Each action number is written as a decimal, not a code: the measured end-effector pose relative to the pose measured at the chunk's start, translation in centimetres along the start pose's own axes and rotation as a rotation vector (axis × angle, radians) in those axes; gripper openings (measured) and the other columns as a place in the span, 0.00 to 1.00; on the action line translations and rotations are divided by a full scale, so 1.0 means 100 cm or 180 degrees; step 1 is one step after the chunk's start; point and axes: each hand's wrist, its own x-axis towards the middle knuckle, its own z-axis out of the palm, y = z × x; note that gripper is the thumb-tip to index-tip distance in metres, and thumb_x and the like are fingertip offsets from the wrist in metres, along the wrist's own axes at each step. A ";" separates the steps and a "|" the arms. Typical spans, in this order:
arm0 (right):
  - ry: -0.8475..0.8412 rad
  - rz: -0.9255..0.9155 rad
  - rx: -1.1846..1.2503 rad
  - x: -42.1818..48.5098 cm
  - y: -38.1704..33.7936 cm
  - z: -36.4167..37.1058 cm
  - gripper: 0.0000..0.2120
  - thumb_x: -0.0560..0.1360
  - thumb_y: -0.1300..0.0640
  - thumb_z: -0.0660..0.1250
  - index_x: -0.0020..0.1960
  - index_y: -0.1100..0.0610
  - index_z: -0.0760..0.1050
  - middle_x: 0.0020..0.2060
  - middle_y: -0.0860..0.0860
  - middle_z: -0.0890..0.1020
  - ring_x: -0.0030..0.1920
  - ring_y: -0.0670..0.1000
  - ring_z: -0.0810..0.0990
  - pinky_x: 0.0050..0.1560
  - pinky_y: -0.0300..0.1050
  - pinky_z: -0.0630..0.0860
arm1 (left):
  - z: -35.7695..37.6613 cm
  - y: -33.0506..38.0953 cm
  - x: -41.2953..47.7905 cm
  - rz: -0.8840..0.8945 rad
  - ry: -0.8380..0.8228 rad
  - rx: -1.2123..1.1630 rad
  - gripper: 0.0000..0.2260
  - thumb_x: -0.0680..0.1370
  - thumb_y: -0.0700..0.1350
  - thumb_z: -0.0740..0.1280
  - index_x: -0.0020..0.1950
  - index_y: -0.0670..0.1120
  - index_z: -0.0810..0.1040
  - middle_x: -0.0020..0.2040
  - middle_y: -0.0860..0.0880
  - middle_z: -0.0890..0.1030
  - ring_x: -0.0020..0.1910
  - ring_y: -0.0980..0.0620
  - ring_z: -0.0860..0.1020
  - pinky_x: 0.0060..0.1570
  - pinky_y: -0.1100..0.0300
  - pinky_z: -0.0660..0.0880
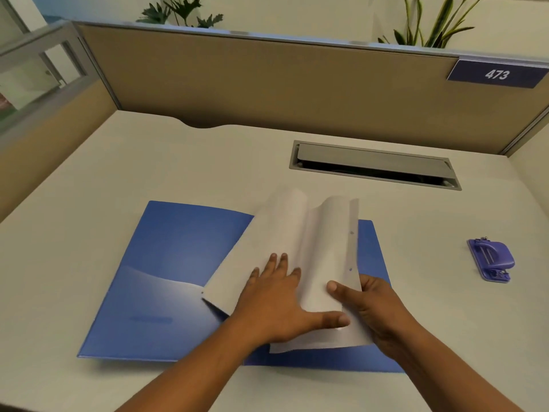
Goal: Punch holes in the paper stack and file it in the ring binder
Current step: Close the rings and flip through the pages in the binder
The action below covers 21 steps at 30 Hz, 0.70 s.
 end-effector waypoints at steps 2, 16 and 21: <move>0.0032 -0.0080 -0.0198 0.002 -0.001 0.006 0.17 0.65 0.49 0.76 0.48 0.60 0.84 0.41 0.55 0.88 0.42 0.58 0.87 0.42 0.51 0.83 | -0.010 0.007 0.005 0.0085 -0.0044 -0.0740 0.49 0.57 0.83 0.53 0.73 0.59 0.64 0.74 0.52 0.68 0.72 0.48 0.66 0.69 0.45 0.66; 0.0199 -0.0083 0.0180 -0.001 0.021 -0.020 0.14 0.76 0.50 0.68 0.52 0.60 0.83 0.45 0.56 0.88 0.45 0.58 0.87 0.44 0.50 0.81 | -0.014 -0.069 0.020 -0.0932 0.1533 -0.2191 0.03 0.71 0.44 0.69 0.44 0.47 0.80 0.41 0.50 0.83 0.41 0.47 0.82 0.42 0.51 0.79; 0.0236 0.0241 0.0313 -0.005 0.050 -0.033 0.25 0.78 0.40 0.56 0.56 0.57 0.81 0.49 0.53 0.87 0.51 0.55 0.85 0.49 0.46 0.76 | 0.005 -0.117 0.008 -0.1472 0.1581 -0.2037 0.07 0.72 0.46 0.71 0.48 0.48 0.76 0.43 0.51 0.81 0.42 0.48 0.80 0.42 0.55 0.77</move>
